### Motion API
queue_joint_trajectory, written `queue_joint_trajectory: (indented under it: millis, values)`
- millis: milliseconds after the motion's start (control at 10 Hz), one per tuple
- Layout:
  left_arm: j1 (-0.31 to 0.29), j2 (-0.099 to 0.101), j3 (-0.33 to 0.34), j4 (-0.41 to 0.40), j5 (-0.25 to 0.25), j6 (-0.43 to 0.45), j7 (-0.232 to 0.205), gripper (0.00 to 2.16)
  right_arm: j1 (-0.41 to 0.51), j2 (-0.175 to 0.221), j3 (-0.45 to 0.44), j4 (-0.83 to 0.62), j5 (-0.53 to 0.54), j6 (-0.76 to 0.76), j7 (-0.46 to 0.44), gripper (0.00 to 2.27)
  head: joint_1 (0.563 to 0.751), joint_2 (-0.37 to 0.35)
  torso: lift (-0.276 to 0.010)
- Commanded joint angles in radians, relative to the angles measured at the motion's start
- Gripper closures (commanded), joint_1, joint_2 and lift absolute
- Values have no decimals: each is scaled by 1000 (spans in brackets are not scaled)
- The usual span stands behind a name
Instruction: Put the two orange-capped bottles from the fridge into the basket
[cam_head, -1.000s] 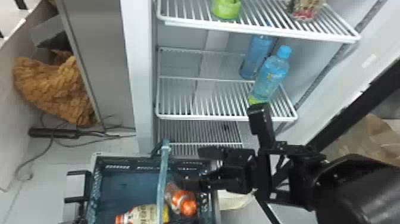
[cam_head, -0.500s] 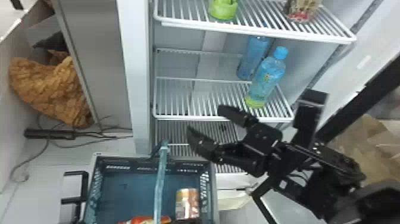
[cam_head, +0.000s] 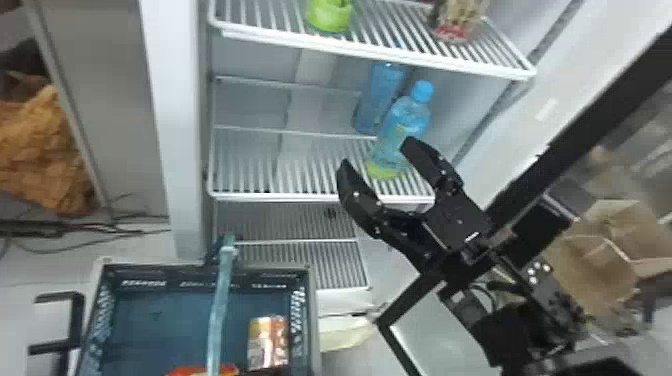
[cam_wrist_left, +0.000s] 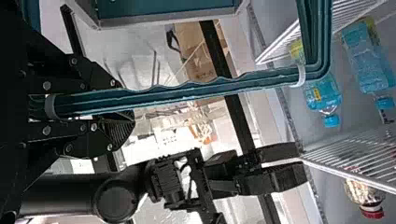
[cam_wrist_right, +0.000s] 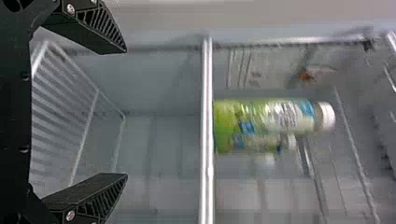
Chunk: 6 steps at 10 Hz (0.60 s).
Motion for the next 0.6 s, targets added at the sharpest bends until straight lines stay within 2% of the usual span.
queue_joint_trajectory:
  millis: [0, 500]
  values:
    - [0, 2, -2, -5, -4, 0, 2, 1202, 63, 12, -4, -4, -6, -74, -49, 105, 695, -350, -235]
    - [5, 0, 6, -22, -18, -2, 15, 1202, 134, 14, 22, 70, -22, -263, -150, 105, 695, -350, -235]
